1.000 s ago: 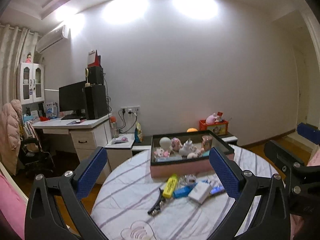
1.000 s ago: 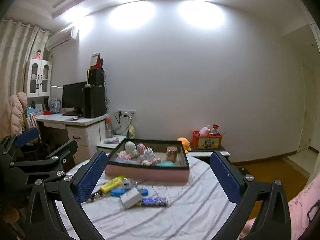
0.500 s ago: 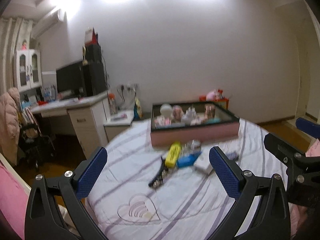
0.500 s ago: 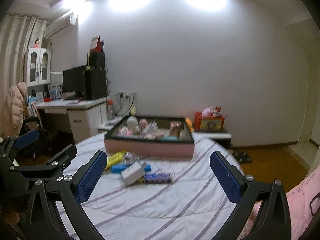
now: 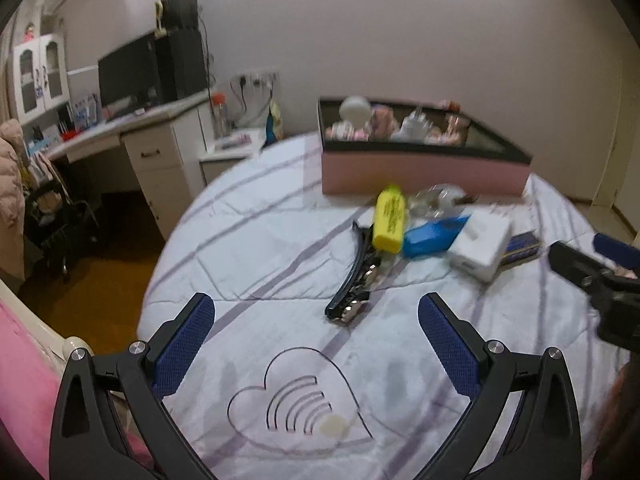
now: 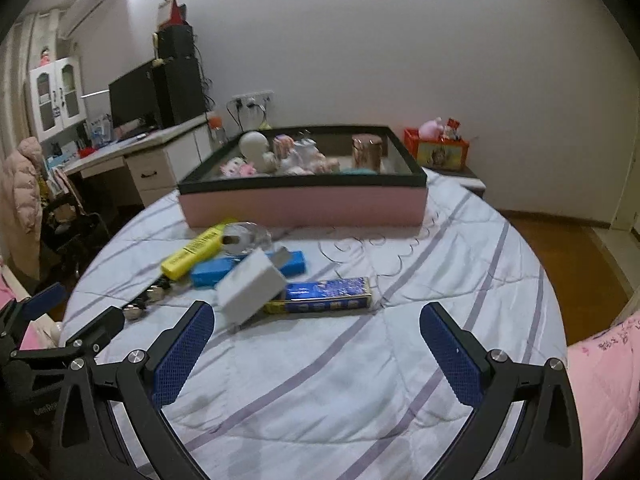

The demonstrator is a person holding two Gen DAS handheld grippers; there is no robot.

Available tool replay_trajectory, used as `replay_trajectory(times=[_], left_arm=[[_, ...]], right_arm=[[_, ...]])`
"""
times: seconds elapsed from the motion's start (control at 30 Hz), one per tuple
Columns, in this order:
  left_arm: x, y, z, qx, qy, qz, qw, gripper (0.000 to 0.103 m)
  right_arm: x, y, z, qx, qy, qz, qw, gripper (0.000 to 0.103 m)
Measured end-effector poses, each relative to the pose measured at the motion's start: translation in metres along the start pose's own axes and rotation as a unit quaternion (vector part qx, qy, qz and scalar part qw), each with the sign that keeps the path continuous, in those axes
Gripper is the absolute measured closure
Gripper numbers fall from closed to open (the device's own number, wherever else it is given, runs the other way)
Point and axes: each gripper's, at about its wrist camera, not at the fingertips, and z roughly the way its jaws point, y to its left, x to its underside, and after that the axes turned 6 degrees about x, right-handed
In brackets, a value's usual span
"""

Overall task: Organize rigid objects
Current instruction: 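Grasp the black hair clip with the left gripper while the right grasps the blue box, then lift the black hair clip and blue box from the bed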

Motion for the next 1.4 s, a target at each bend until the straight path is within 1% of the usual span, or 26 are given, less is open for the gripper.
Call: replay_trajectory(times=[0.07, 0.13, 0.2, 0.23, 0.27, 0.3, 0.33, 0.37, 0.4, 0.43, 0.5, 0.6, 0.77, 0.87, 0.93, 1.03, 1.07, 1.1, 1.13, 1.3, 1.4], left_arm=[[-0.004, 0.001, 0.016, -0.003, 0.025, 0.004, 0.9997, 0.000], [-0.010, 0.000, 0.029, 0.006, 0.044, 0.012, 0.9989, 0.000], [-0.015, -0.002, 0.041, 0.011, 0.068, 0.017, 0.9975, 0.006], [-0.018, -0.004, 0.047, 0.010, 0.073, 0.023, 0.9970, 0.016], [-0.020, -0.005, 0.050, 0.012, 0.074, 0.027, 0.9968, 0.022], [-0.022, -0.007, 0.052, 0.019, 0.076, 0.032, 0.9964, 0.034], [-0.024, -0.010, 0.053, 0.032, 0.076, 0.037, 0.9959, 0.050], [-0.026, -0.012, 0.053, 0.045, 0.073, 0.041, 0.9955, 0.069], [-0.027, -0.013, 0.053, 0.056, 0.070, 0.043, 0.9951, 0.076], [-0.027, -0.015, 0.052, 0.059, 0.069, 0.047, 0.9948, 0.082], [-0.026, -0.017, 0.049, 0.056, 0.064, 0.051, 0.9951, 0.084], [-0.024, -0.014, 0.043, 0.058, 0.058, 0.039, 0.9958, 0.085], [-0.018, -0.012, 0.040, 0.062, 0.061, 0.042, 0.9953, 0.085], [-0.018, -0.010, 0.039, 0.065, 0.062, 0.041, 0.9951, 0.085], [-0.017, -0.008, 0.040, 0.067, 0.062, 0.036, 0.9952, 0.085], [-0.017, -0.010, 0.041, 0.065, 0.060, 0.037, 0.9954, 0.085], [-0.017, -0.010, 0.040, 0.065, 0.059, 0.037, 0.9955, 0.085], [-0.018, -0.009, 0.040, 0.066, 0.059, 0.035, 0.9955, 0.085], [-0.018, -0.009, 0.039, 0.067, 0.058, 0.031, 0.9956, 0.085], [-0.018, -0.009, 0.034, 0.063, 0.054, 0.029, 0.9962, 0.085], [-0.018, -0.011, 0.028, 0.060, 0.049, 0.031, 0.9965, 0.085]], right_arm=[[0.000, -0.004, 0.007, 0.002, 0.008, 0.003, 1.000, 0.000], [-0.002, -0.010, 0.016, 0.007, 0.019, 0.007, 1.000, 0.000], [-0.003, -0.016, 0.023, 0.008, 0.030, 0.014, 0.999, 0.000], [-0.004, -0.018, 0.026, 0.008, 0.037, 0.016, 0.999, 0.000], [-0.004, -0.022, 0.031, 0.010, 0.043, 0.019, 0.999, 0.000], [-0.005, -0.024, 0.033, 0.014, 0.049, 0.021, 0.998, 0.000], [-0.005, -0.026, 0.039, 0.020, 0.062, 0.019, 0.998, 0.000], [-0.006, -0.028, 0.043, 0.023, 0.071, 0.017, 0.997, 0.000], [-0.006, -0.030, 0.047, 0.024, 0.076, 0.019, 0.997, 0.000], [-0.007, -0.030, 0.051, 0.024, 0.086, 0.020, 0.996, 0.000], [-0.008, -0.028, 0.058, 0.022, 0.096, 0.016, 0.995, 0.000], [-0.010, -0.020, 0.065, 0.028, 0.106, -0.001, 0.994, 0.000], [-0.015, 0.001, 0.082, 0.009, 0.129, -0.038, 0.991, 0.000], [-0.017, 0.010, 0.088, 0.010, 0.136, -0.058, 0.989, 0.000], [-0.019, 0.015, 0.087, 0.006, 0.132, -0.070, 0.989, 0.000], [-0.022, 0.016, 0.096, 0.006, 0.133, -0.072, 0.988, 0.000], [-0.022, 0.014, 0.097, 0.002, 0.137, -0.068, 0.988, 0.002], [-0.023, 0.013, 0.095, 0.000, 0.134, -0.066, 0.989, 0.015], [-0.021, 0.012, 0.091, -0.002, 0.129, -0.064, 0.990, 0.020], [-0.018, 0.005, 0.081, -0.012, 0.123, -0.062, 0.990, 0.020], [-0.015, -0.001, 0.070, -0.007, 0.113, -0.055, 0.992, 0.020]])
